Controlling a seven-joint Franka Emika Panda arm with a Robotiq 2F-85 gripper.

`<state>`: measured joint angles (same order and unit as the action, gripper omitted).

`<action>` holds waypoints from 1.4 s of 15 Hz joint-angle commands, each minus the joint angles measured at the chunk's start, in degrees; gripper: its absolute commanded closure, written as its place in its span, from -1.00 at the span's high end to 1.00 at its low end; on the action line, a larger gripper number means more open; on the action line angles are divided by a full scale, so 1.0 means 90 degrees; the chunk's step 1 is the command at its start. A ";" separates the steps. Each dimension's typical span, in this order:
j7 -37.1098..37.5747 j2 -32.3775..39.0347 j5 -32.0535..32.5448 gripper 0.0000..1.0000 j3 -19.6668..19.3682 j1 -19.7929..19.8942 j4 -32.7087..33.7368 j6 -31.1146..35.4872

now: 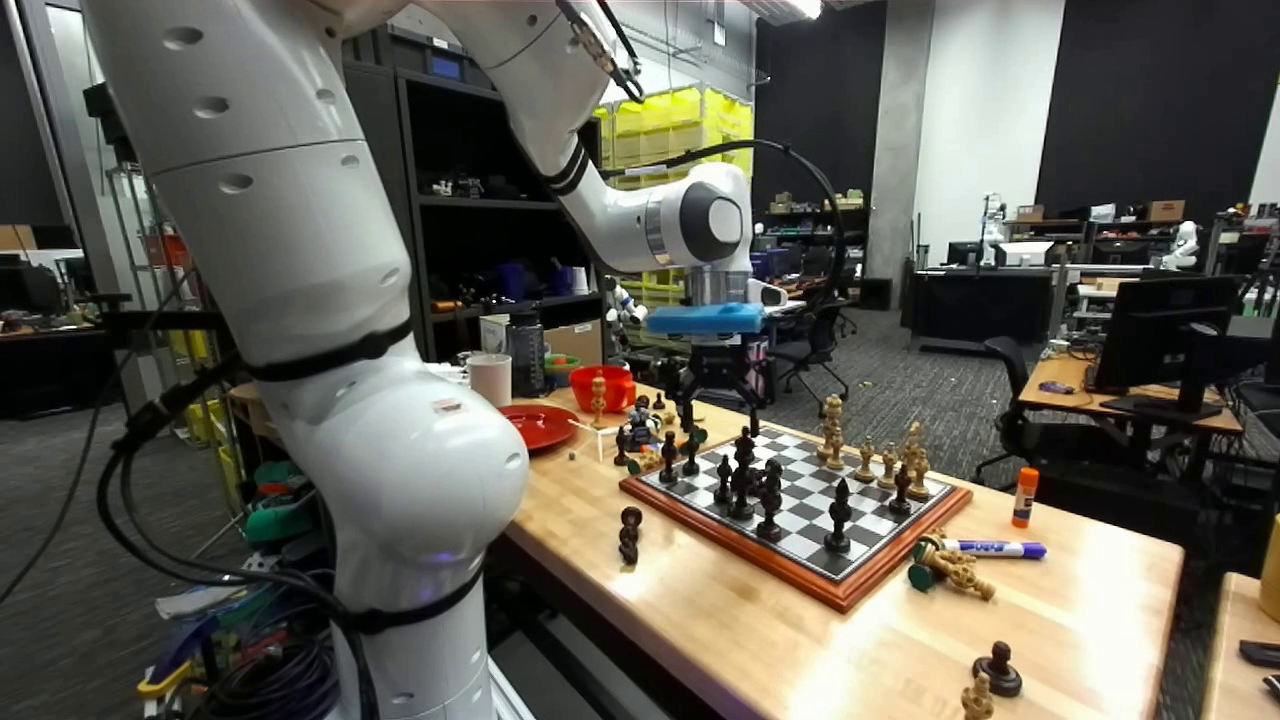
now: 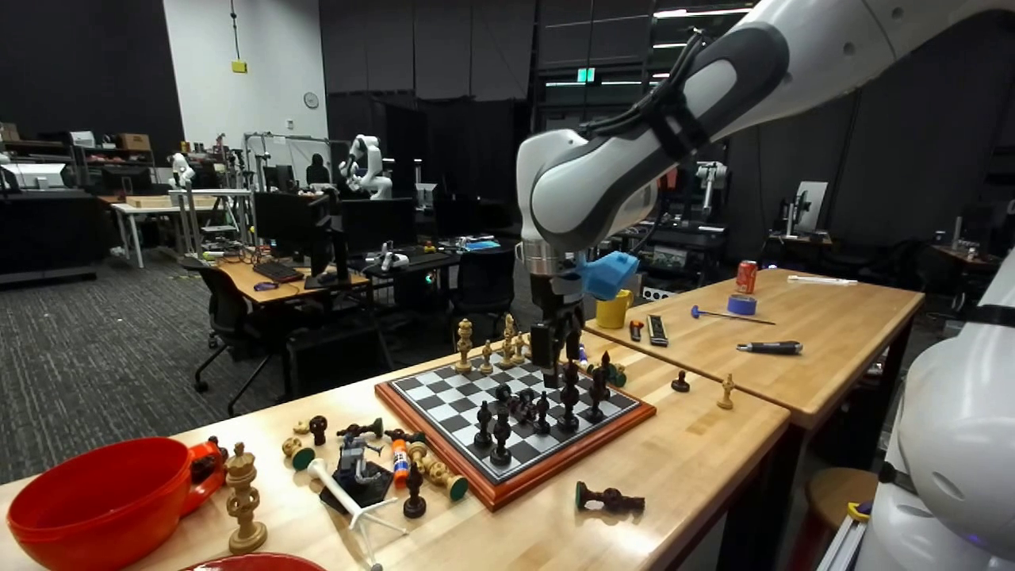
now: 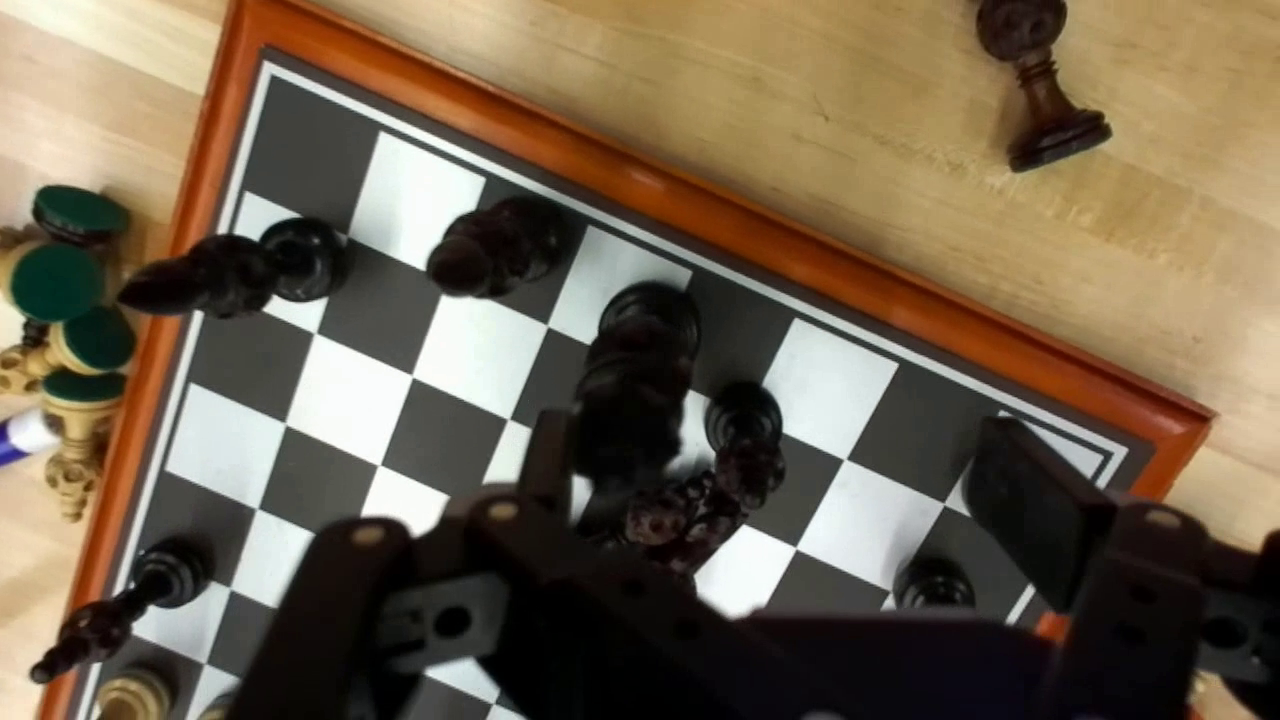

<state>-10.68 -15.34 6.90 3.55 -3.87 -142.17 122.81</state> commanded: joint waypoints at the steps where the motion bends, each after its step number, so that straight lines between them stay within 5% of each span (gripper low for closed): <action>1: -0.0356 0.0018 0.0119 1.00 0.0025 -0.0132 0.0006 -0.0092; 21: -0.0794 0.0352 0.0328 1.00 -0.0093 -0.0096 0.0397 0.0320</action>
<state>-17.13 -13.59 9.21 2.82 -4.61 -139.64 125.94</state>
